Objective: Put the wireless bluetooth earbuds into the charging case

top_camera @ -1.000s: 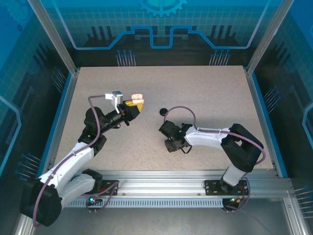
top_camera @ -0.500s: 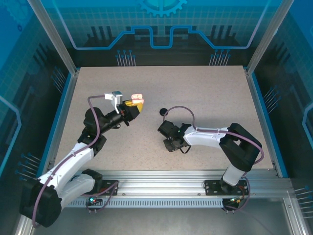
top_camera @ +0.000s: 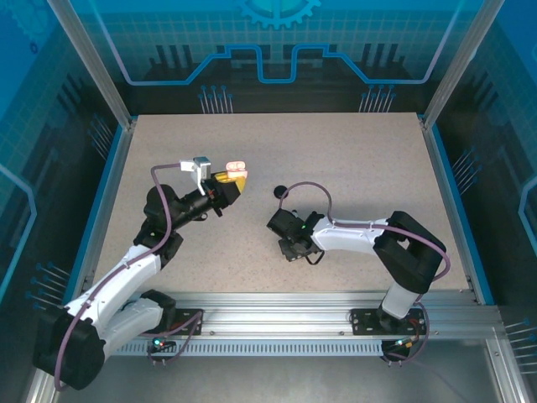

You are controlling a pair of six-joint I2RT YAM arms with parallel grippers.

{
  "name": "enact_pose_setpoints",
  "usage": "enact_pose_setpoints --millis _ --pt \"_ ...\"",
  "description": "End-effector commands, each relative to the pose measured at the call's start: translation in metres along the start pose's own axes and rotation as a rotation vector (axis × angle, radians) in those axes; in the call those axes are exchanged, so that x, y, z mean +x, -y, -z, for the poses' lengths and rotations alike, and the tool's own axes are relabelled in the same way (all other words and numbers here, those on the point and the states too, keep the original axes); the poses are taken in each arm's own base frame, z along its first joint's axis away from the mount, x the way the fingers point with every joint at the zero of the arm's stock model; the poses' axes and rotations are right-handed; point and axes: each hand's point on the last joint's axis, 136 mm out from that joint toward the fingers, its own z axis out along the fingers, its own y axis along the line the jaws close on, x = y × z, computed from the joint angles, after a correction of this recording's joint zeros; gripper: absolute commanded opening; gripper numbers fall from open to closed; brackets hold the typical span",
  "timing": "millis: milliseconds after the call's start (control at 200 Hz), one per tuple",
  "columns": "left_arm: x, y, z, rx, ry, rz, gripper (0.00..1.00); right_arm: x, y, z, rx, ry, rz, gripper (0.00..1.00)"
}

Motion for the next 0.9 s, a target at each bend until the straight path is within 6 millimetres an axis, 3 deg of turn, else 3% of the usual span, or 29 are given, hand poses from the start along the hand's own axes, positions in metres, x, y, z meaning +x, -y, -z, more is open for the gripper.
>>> enact_pose_setpoints --millis 0,490,895 --pt "0.0 0.003 0.002 -0.001 0.01 -0.039 0.0 0.011 -0.001 -0.01 0.01 -0.023 -0.018 0.18" --pt "0.005 -0.001 0.001 -0.021 0.012 -0.056 0.0 -0.033 -0.009 0.05 -0.146 0.167 -0.097 0.15" --pt "0.017 -0.003 -0.003 -0.021 -0.008 -0.035 0.0 -0.042 -0.002 0.012 -0.097 0.139 -0.274 0.12"
